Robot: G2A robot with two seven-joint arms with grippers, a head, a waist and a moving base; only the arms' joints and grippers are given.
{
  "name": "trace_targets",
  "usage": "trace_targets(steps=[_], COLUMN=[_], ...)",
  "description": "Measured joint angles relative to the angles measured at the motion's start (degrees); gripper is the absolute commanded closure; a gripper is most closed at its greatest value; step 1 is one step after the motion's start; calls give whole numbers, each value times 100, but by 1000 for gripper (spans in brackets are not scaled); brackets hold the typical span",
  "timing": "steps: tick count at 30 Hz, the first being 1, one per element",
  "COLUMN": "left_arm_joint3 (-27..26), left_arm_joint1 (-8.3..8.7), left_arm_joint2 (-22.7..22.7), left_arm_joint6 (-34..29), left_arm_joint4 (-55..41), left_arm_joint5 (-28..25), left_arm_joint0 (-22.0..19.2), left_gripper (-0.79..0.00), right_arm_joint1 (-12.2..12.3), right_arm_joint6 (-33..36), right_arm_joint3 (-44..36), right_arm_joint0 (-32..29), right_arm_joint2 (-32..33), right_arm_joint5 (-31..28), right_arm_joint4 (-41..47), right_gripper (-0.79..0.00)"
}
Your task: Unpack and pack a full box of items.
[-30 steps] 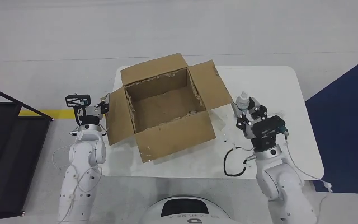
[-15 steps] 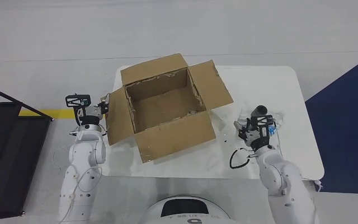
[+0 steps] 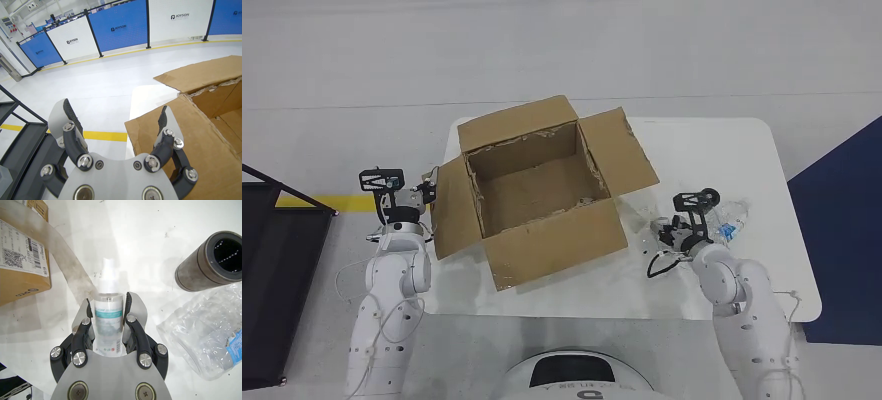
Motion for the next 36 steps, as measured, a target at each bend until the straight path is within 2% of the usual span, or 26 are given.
trace_targets(steps=[1,2,7,14,18,22,25,29,31,33,34,36], left_arm_joint3=[0,0,0,0,0,0,0,0,0,0,0,0], left_arm_joint1=[0,0,0,0,0,0,0,0,0,0,0,0], left_arm_joint2=[0,0,0,0,0,0,0,0,0,0,0,0], left_arm_joint6=[0,0,0,0,0,0,0,0,0,0,0,0], left_arm_joint4=[0,0,0,0,0,0,0,0,0,0,0,0], left_arm_joint5=[0,0,0,0,0,0,0,0,0,0,0,0], left_arm_joint0=[0,0,0,0,0,0,0,0,0,0,0,0], left_gripper=[-785,-785,-785,-785,-785,-785,-785,-785,-785,-785,-785,-785], right_arm_joint1=[3,7,21,23,33,50,29,-54,-104,-168,-196,-256], right_arm_joint6=[10,-21,-290,-1129,-1250,-759,-197,562,797,991,1040,1062], right_arm_joint3=[-25,-92,-692,-2483,-3098,-3140,-2846,-2134,-1755,-1323,-1155,-825], right_arm_joint0=[7,-4,-222,-1065,-1062,-443,311,1478,1955,2450,2637,3001], right_arm_joint2=[-10,-14,26,35,-198,-651,-1098,-1841,-2151,-2501,-2643,-2934], right_arm_joint5=[-1,-6,76,363,135,-367,-475,-477,-443,-424,-428,-463], right_arm_joint4=[-7,-15,-136,-570,-754,-880,-879,-680,-546,-376,-303,-144], right_gripper=[-696,-785,-785,-785,-785,-702,-628,-597,-597,-671,-767,-785])
